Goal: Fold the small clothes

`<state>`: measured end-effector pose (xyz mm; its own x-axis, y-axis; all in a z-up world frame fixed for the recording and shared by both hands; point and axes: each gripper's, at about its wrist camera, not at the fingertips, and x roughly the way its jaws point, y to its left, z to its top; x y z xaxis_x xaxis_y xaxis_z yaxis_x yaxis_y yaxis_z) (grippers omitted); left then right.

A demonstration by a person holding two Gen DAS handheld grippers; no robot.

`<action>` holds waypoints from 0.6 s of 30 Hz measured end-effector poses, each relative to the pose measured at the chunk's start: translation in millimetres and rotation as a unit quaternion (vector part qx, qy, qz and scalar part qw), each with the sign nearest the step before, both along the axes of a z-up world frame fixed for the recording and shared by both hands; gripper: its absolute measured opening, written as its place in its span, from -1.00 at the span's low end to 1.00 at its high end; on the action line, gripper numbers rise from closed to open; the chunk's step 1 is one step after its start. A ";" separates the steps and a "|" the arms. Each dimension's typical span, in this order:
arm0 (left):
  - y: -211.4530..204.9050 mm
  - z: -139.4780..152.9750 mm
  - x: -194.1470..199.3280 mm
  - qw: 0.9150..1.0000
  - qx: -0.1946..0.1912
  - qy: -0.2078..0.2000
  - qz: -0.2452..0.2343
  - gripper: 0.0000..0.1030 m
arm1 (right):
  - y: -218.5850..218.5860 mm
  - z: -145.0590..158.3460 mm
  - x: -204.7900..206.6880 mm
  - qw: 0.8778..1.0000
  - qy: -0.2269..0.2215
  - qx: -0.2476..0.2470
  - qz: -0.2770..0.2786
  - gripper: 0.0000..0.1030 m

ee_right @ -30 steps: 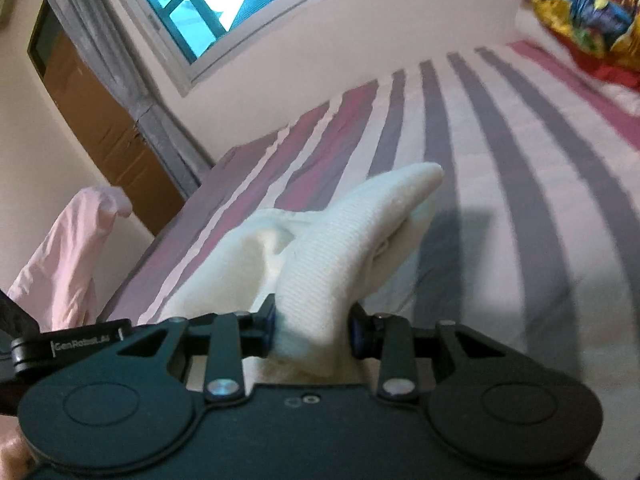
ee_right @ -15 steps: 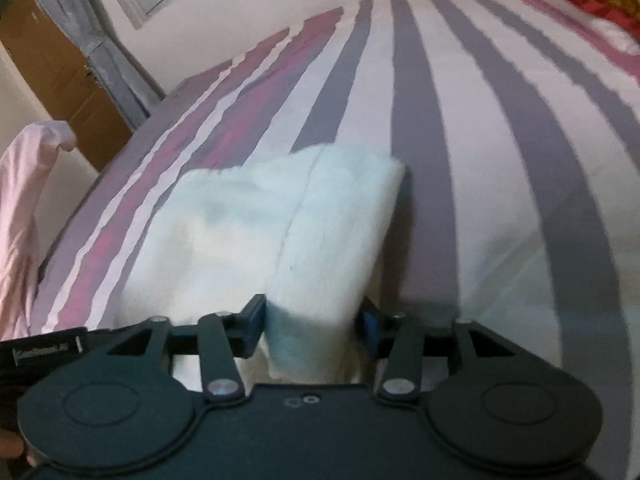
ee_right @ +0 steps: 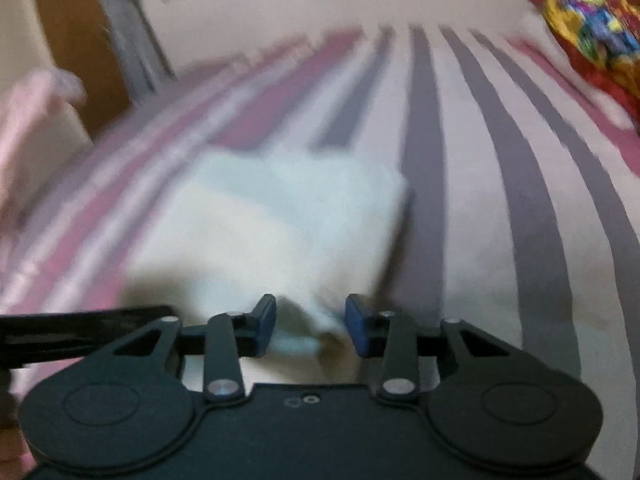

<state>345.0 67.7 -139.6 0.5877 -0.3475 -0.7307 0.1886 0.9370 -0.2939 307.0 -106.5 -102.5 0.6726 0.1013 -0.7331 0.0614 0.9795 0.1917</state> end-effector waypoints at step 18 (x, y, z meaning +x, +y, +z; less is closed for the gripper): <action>-6.4 21.6 -33.7 0.999 0.041 -0.003 -0.011 -0.25 | -1.1 3.2 -28.4 0.999 0.030 0.012 -0.014 -0.01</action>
